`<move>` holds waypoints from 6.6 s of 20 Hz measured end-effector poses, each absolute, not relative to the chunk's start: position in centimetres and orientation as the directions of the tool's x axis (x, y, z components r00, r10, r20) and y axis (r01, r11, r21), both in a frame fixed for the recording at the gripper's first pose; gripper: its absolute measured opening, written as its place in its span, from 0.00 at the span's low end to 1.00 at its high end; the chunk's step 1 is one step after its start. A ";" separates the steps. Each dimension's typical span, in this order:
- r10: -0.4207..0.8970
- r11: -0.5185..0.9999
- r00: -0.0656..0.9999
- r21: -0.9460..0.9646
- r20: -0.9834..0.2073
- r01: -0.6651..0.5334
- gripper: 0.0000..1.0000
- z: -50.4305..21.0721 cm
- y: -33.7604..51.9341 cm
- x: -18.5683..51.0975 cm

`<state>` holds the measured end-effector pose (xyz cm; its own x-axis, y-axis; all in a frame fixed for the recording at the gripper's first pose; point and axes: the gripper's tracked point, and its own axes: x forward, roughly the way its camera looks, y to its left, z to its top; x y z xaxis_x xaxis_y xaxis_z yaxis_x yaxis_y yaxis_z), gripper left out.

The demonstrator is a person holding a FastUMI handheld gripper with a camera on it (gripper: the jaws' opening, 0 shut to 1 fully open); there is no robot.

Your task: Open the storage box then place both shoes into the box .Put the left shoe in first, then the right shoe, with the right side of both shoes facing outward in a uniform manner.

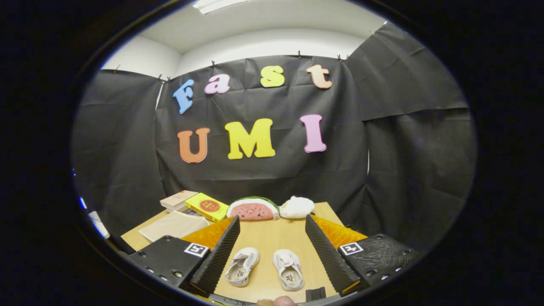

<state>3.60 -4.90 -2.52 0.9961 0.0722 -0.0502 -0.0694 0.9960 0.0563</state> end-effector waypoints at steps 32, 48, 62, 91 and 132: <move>0.432 0.896 0.817 0.286 -0.382 -0.340 0.95 -16.6 17.8 9.6; 0.579 0.725 0.638 0.679 -0.509 -0.116 0.95 -24.9 24.9 15.5; 0.640 0.599 0.628 0.799 -0.443 -0.047 0.40 -20.9 25.4 15.4; 0.701 0.712 0.552 0.480 -0.451 -0.513 0.17 -5.4 52.3 12.3; 0.168 0.984 0.838 0.040 -0.519 -0.173 0.95 -15.2 7.4 10.6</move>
